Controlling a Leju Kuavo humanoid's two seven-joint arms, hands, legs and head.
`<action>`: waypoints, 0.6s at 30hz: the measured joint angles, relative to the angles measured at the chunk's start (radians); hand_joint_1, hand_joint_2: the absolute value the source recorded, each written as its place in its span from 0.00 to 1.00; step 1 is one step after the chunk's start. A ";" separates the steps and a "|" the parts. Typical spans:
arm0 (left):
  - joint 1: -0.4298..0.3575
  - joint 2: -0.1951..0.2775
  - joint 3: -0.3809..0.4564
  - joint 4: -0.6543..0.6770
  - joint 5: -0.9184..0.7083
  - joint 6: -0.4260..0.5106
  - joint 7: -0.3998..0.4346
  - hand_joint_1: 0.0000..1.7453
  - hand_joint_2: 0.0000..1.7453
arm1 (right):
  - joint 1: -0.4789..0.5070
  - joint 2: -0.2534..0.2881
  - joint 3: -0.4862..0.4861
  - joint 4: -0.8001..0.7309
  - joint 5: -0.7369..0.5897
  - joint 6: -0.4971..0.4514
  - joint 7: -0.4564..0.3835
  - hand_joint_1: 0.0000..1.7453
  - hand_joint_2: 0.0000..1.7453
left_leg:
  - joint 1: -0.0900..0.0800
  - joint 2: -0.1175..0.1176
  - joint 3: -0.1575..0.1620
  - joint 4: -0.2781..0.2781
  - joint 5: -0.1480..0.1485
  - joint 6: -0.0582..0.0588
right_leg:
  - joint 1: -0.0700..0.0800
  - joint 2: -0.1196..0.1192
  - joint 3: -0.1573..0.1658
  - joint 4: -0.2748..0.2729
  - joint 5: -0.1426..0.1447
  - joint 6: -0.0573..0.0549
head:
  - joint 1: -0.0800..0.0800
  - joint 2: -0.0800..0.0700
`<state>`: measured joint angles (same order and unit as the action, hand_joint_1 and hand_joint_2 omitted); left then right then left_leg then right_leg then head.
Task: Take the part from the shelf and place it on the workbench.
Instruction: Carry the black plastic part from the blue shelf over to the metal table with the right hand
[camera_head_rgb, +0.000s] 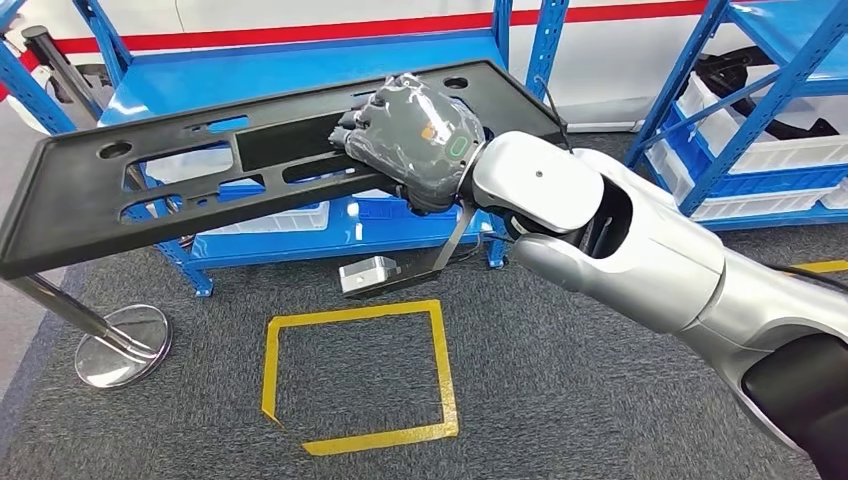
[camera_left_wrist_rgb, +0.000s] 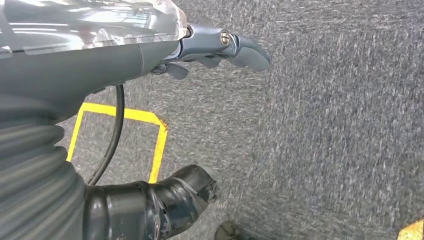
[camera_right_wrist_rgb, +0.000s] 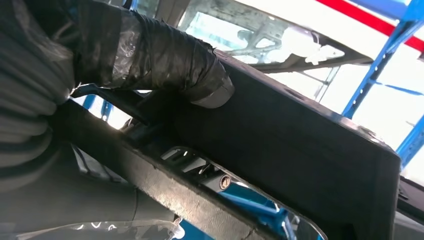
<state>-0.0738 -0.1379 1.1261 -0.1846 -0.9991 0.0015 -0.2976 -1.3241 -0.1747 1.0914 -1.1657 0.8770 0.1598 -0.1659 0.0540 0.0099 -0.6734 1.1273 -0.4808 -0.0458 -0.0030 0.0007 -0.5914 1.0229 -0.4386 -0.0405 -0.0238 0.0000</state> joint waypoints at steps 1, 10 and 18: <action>0.000 0.001 0.000 0.000 0.000 0.000 0.000 0.00 1.00 | 0.001 0.000 0.000 0.000 0.000 0.000 0.000 1.00 1.00 | -0.004 -0.001 -0.030 0.070 -0.036 0.003 | 0.005 0.000 -0.003 0.000 0.002 -0.005 | 0.000 0.000; 0.002 0.008 0.000 0.000 -0.001 0.000 -0.006 0.00 1.00 | 0.010 0.000 0.000 0.005 0.000 0.000 -0.003 1.00 1.00 | -0.045 -0.004 0.079 -0.094 0.034 0.052 | 0.036 0.006 -0.020 0.016 0.005 -0.008 | 0.001 0.000; 0.002 0.007 0.000 0.000 0.000 -0.001 -0.012 0.00 1.00 | 0.020 -0.002 0.003 0.009 0.051 -0.020 0.014 1.00 1.00 | -0.028 -0.021 0.080 -0.121 0.059 0.065 | 0.003 0.004 -0.137 0.276 -0.126 0.040 | 0.002 0.000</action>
<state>-0.0718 -0.1308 1.1261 -0.1846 -0.9991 0.0003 -0.3095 -1.3038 -0.1762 1.0946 -1.1569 0.9278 0.1396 -0.1519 0.0263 -0.0112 -0.5935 1.0062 -0.4218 0.0196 0.0002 0.0044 -0.7289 1.2985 -0.5644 -0.0002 -0.0220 0.0001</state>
